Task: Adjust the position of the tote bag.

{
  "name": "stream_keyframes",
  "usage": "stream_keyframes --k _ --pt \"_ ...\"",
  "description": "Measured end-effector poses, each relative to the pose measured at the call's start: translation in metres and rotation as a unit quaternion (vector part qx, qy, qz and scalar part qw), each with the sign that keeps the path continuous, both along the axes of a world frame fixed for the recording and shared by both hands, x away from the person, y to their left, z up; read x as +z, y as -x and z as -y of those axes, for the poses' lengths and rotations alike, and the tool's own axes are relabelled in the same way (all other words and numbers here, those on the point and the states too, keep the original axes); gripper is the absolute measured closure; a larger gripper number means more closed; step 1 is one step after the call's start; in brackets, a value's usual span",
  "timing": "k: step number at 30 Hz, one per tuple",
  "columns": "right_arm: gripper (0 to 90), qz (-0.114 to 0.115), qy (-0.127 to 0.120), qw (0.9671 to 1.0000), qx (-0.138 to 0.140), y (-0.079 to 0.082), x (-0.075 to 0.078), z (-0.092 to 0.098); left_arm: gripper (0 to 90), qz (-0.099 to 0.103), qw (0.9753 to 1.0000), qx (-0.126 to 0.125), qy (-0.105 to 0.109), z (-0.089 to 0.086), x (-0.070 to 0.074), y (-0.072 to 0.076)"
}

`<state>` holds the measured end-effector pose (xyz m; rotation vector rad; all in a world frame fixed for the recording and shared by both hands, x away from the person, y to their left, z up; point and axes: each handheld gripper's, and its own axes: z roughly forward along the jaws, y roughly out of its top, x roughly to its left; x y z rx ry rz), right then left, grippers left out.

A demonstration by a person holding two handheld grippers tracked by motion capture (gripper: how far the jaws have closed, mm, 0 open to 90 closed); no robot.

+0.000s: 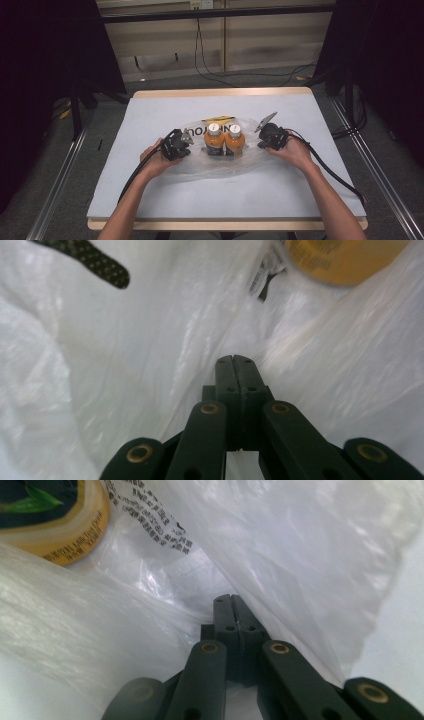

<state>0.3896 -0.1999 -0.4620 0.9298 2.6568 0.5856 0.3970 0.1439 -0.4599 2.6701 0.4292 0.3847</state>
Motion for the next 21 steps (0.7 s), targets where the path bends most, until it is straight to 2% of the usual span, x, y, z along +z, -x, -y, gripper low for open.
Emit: stream_keyframes --k 1,3,4,7,8,9,13,15,16,18,19,21 --pt "90.0 0.0 0.0 1.0 0.0 0.0 0.0 0.0 90.0 0.0 1.0 0.0 0.0 0.0 0.0 0.0" --pt "90.0 -0.002 0.019 0.9998 -0.001 0.002 0.001 0.002 90.0 -0.001 1.0 0.007 0.0 -0.007 0.0 -0.001" --pt "90.0 -0.004 0.023 0.9997 -0.005 0.003 0.001 0.003 90.0 0.005 0.9998 0.016 -0.011 -0.013 0.0 -0.001" --pt "90.0 -0.005 0.018 0.9998 -0.001 0.002 0.001 0.007 90.0 0.005 0.9997 0.018 -0.016 -0.021 0.001 -0.001" --pt "90.0 -0.006 0.018 0.9998 -0.003 0.002 0.001 0.009 90.0 0.0 0.9997 0.021 -0.015 -0.022 0.001 -0.001" --pt "90.0 -0.008 0.018 0.9998 -0.006 0.002 0.002 0.009 90.0 0.006 0.9996 0.022 -0.016 -0.024 0.001 0.0" --pt "90.0 -0.013 0.018 0.9997 -0.01 0.002 0.002 0.015 90.0 0.01 0.9993 0.022 -0.027 -0.031 0.002 0.0" --pt "90.0 -0.017 0.013 0.9997 -0.011 0.002 0.002 0.02 90.0 0.01 0.9993 0.029 -0.024 -0.035 0.002 -0.001" --pt "90.0 -0.019 0.011 0.9997 -0.014 0.002 0.002 0.021 90.0 0.014 0.9989 0.029 -0.034 -0.037 0.001 -0.001" --pt "90.0 -0.02 0.011 0.9996 -0.015 0.002 0.002 0.024 90.0 0.015 0.9988 0.029 -0.037 -0.041 0.001 -0.001" --pt "90.0 -0.02 0.011 0.9996 -0.015 0.002 0.002 0.024 90.0 0.015 0.9988 0.029 -0.037 -0.041 0.001 -0.001" --pt "90.0 -0.021 0.01 0.9995 -0.02 0.003 0.002 0.028 90.0 0.011 0.999 0.039 -0.017 -0.049 0.0 -0.003"
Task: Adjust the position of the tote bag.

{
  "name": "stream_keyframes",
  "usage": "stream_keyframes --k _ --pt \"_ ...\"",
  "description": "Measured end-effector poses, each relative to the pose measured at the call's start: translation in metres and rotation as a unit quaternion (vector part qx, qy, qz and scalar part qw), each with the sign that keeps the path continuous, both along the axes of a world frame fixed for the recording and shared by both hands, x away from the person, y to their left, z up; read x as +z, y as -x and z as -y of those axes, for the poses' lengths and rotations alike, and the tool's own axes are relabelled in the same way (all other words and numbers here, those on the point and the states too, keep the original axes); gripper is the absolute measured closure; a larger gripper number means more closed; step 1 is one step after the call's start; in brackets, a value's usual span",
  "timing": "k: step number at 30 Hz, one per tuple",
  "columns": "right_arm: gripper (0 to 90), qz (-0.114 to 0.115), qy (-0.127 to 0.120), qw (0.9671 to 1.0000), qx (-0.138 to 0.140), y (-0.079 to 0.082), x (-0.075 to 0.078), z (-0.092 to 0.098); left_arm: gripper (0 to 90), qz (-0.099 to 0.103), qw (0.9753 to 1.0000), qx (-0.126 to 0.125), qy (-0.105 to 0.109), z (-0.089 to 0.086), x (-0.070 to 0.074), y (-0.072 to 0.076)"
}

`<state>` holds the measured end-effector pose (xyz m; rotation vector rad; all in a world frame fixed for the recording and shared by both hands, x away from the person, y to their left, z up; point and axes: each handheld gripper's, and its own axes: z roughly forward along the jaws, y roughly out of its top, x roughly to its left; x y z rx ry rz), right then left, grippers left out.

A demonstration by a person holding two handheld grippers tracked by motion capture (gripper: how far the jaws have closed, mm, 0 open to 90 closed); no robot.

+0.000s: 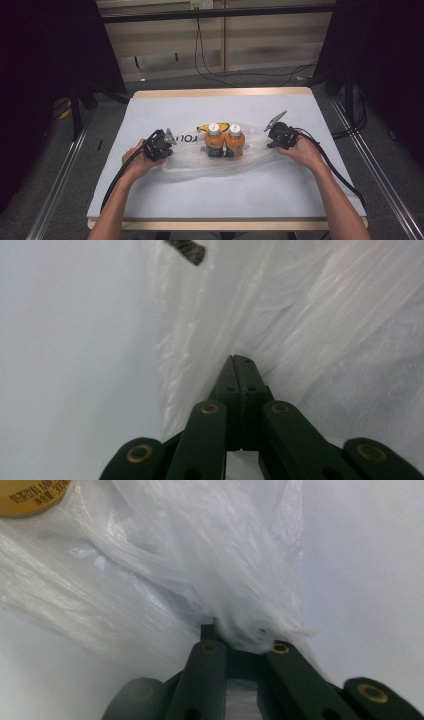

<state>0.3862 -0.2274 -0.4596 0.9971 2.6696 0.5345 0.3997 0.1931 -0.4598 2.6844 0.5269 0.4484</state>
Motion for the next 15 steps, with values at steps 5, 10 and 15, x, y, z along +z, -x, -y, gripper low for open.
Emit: stream_keyframes --k 5,10,15 --pt "90.0 -0.005 -0.006 1.0 0.0 0.003 0.0 0.005 90.0 -0.009 0.9998 0.001 0.017 -0.009 0.0 -0.001" --pt "90.0 -0.004 -0.012 0.9999 -0.001 0.005 0.0 0.008 90.0 -0.016 0.9994 0.001 0.031 -0.016 -0.001 -0.002" --pt "90.0 -0.003 -0.02 0.9997 -0.009 0.009 -0.001 0.014 90.0 -0.038 0.9958 0.016 0.081 -0.022 -0.003 -0.006"
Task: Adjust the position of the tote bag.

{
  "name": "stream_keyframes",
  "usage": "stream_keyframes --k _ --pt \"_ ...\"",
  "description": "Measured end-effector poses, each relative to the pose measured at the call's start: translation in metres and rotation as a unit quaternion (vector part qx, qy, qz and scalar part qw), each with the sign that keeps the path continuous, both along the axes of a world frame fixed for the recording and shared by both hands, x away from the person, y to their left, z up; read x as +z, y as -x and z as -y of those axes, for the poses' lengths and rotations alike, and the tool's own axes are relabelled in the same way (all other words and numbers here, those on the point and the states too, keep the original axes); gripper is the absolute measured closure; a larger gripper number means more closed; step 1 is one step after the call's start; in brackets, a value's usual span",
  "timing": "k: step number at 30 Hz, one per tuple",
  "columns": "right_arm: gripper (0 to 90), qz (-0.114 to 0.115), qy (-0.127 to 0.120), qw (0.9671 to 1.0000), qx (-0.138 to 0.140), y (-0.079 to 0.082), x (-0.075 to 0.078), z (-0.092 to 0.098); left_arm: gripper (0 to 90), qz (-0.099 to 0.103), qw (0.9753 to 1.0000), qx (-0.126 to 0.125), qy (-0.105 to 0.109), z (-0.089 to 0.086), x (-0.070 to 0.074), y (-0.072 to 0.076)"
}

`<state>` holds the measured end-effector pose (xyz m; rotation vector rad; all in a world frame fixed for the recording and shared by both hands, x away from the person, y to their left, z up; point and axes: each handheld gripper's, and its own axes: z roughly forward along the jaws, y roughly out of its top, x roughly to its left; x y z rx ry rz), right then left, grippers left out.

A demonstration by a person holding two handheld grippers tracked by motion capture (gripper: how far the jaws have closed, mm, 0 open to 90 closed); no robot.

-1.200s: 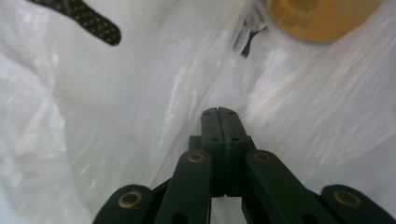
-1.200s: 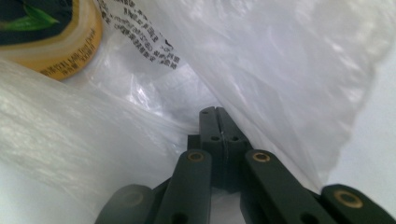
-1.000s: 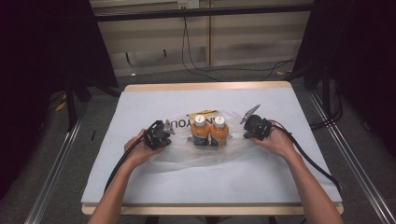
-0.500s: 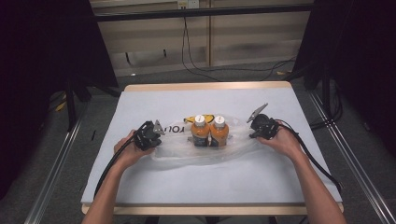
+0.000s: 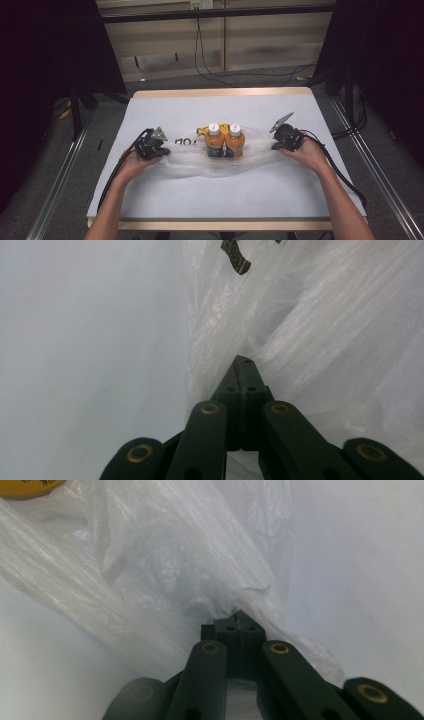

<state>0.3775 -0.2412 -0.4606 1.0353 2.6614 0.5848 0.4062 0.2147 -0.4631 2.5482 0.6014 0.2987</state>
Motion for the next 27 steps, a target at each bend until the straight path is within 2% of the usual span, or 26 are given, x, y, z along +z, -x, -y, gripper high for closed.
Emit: stream_keyframes --k 1,4,6,7,11,12,15,16,19,20,21,22,23,24,25,27 --pt "90.0 -0.005 -0.007 0.9999 -0.006 0.0 0.0 0.004 90.0 0.004 1.0 0.0 0.008 0.005 -0.001 -0.001" --pt "90.0 0.0 -0.005 0.9998 -0.018 0.002 0.0 0.014 90.0 0.0 0.9998 -0.008 0.018 0.013 -0.002 -0.001" --pt "90.0 -0.002 -0.01 0.9997 -0.021 0.002 0.0 0.016 90.0 0.002 0.9998 -0.012 0.014 0.017 -0.002 -0.001" --pt "90.0 0.0 -0.02 0.9995 -0.025 0.003 -0.001 0.022 90.0 0.01 0.9998 -0.015 0.006 0.018 -0.002 0.0" --pt "90.0 0.003 -0.014 0.9996 -0.024 0.006 -0.001 0.022 90.0 0.002 0.9998 -0.006 0.021 0.013 -0.003 -0.001" --pt "90.0 0.001 -0.016 0.9996 -0.023 0.006 -0.001 0.022 90.0 0.006 0.9997 -0.005 0.022 0.011 -0.003 -0.001" --pt "90.0 0.006 -0.016 0.9996 -0.023 0.006 -0.002 0.022 90.0 -0.002 0.9997 -0.001 0.025 0.01 -0.003 0.0" --pt "90.0 0.011 -0.015 0.9995 -0.024 0.007 -0.002 0.021 90.0 -0.007 0.9992 0.001 0.04 0.008 -0.004 0.0" --pt "90.0 0.008 -0.021 0.9995 -0.023 0.009 -0.002 0.022 90.0 -0.011 0.9989 0.001 0.046 0.007 -0.003 0.0" --pt "90.0 0.019 -0.035 0.9991 -0.013 0.009 -0.003 0.024 90.0 -0.009 0.9986 0.005 0.052 0.007 -0.002 -0.001" --pt "90.0 0.02 -0.035 0.9991 -0.015 0.009 -0.003 0.023 90.0 -0.017 0.9976 0.0 0.067 0.006 0.0 0.0" --pt "90.0 0.019 -0.04 0.9989 -0.014 0.01 -0.003 0.022 90.0 -0.013 0.9963 0.01 0.085 0.009 0.0 0.002" --pt "90.0 0.023 -0.047 0.9986 -0.005 0.009 -0.002 0.023 90.0 -0.011 0.9972 -0.001 0.074 0.008 0.002 0.001" --pt "90.0 0.025 -0.055 0.9982 -0.008 0.01 -0.001 0.022 90.0 -0.011 0.9972 -0.001 0.074 0.008 0.002 0.001" --pt "90.0 0.025 -0.067 0.9974 -0.009 0.011 0.001 0.022 90.0 -0.007 0.9968 -0.005 0.08 0.008 0.005 0.002" --pt "90.0 0.027 -0.072 0.997 -0.006 0.012 0.003 0.023 90.0 -0.01 0.9962 -0.006 0.086 0.008 0.007 0.003"
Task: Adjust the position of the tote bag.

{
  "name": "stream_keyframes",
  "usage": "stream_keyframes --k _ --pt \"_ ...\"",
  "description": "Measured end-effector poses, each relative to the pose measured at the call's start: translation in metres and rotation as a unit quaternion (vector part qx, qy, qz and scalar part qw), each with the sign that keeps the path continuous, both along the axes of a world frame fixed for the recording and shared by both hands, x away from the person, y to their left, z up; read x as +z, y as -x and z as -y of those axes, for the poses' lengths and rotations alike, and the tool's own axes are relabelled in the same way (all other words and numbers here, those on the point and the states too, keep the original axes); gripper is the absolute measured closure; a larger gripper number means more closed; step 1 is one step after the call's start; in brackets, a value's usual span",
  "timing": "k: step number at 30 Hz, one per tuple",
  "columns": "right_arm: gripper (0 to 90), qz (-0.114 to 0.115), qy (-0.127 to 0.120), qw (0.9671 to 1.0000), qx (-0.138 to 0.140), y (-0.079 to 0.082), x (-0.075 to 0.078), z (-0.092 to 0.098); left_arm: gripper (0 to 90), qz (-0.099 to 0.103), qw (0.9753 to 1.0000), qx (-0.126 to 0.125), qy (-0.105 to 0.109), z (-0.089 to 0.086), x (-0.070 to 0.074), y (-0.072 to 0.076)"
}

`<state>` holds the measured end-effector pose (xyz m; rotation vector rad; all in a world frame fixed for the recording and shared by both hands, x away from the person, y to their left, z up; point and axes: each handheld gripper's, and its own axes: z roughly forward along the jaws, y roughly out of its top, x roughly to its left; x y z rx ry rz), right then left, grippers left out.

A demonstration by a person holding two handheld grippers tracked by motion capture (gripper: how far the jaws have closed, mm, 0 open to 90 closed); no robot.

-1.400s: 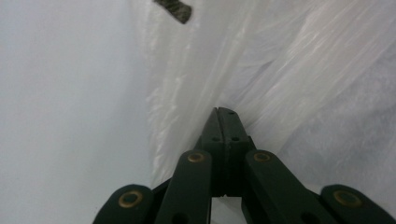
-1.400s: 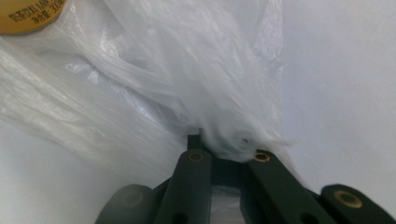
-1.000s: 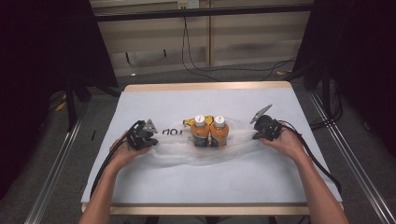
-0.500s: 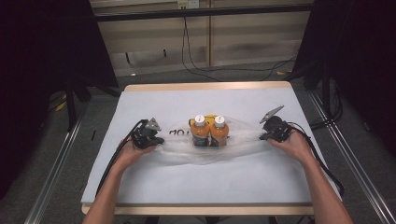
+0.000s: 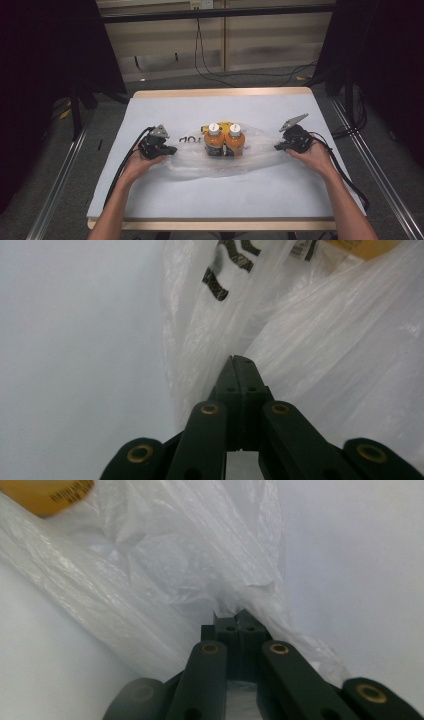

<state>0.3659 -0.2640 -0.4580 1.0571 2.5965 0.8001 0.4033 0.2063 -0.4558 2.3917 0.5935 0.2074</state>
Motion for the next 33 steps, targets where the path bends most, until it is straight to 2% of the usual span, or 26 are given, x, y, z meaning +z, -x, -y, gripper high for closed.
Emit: stream_keyframes --k 2,4,5,8,14,16,18,22,23,24,26,28,29,33 --pt "90.0 0.011 -0.024 0.9996 0.004 0.002 0.007 0.002 90.0 -0.001 0.9997 0.005 0.026 0.001 0.004 0.002" --pt "90.0 0.012 -0.031 0.9994 0.002 0.003 0.01 0.003 90.0 0.004 0.9996 0.0 0.029 0.001 0.005 0.002" --pt "90.0 0.02 -0.047 0.9987 0.005 0.005 0.015 0.004 90.0 0.006 0.9991 0.001 0.043 0.001 0.01 0.004" --pt "90.0 0.032 -0.069 0.997 0.013 0.007 0.022 0.003 90.0 0.007 0.9976 -0.004 0.068 0.004 0.015 0.007" --pt "90.0 0.046 -0.079 0.9955 0.022 0.012 0.032 0.002 90.0 0.02 0.997 -0.019 0.073 0.01 0.024 0.011" --pt "90.0 0.056 -0.099 0.9932 0.025 0.013 0.038 0.003 90.0 0.02 0.9957 -0.019 0.088 0.011 0.026 0.013" --pt "90.0 0.058 -0.106 0.9923 0.026 0.014 0.04 0.002 90.0 0.018 0.9949 -0.018 0.098 0.012 0.027 0.013" --pt "86.5 0.062 -0.117 0.9908 0.027 0.014 0.041 0.0 90.0 0.019 0.9949 -0.019 0.097 0.012 0.029 0.014" --pt "81.7 0.063 -0.121 0.9903 0.028 0.013 0.041 -0.001 90.0 0.019 0.9946 -0.021 0.1 0.012 0.03 0.014" --pt "81.9 0.062 -0.122 0.9902 0.028 0.013 0.041 -0.001 90.0 0.019 0.9937 -0.018 0.109 0.012 0.03 0.015" --pt "81.7 0.066 -0.122 0.9899 0.028 0.014 0.041 -0.002 88.1 0.019 0.9932 -0.016 0.114 0.012 0.031 0.015" --pt "78.9 0.069 -0.136 0.988 0.029 0.014 0.042 -0.002 87.1 0.021 0.9921 -0.005 0.124 0.014 0.033 0.019" --pt "76.6 0.077 -0.142 0.9866 0.023 0.014 0.043 -0.003 86.5 0.017 0.9906 -0.008 0.135 0.017 0.034 0.021" --pt "73.9 0.082 -0.153 0.9844 0.03 0.014 0.046 -0.005 84.8 0.024 0.9915 -0.015 0.127 0.023 0.036 0.027"
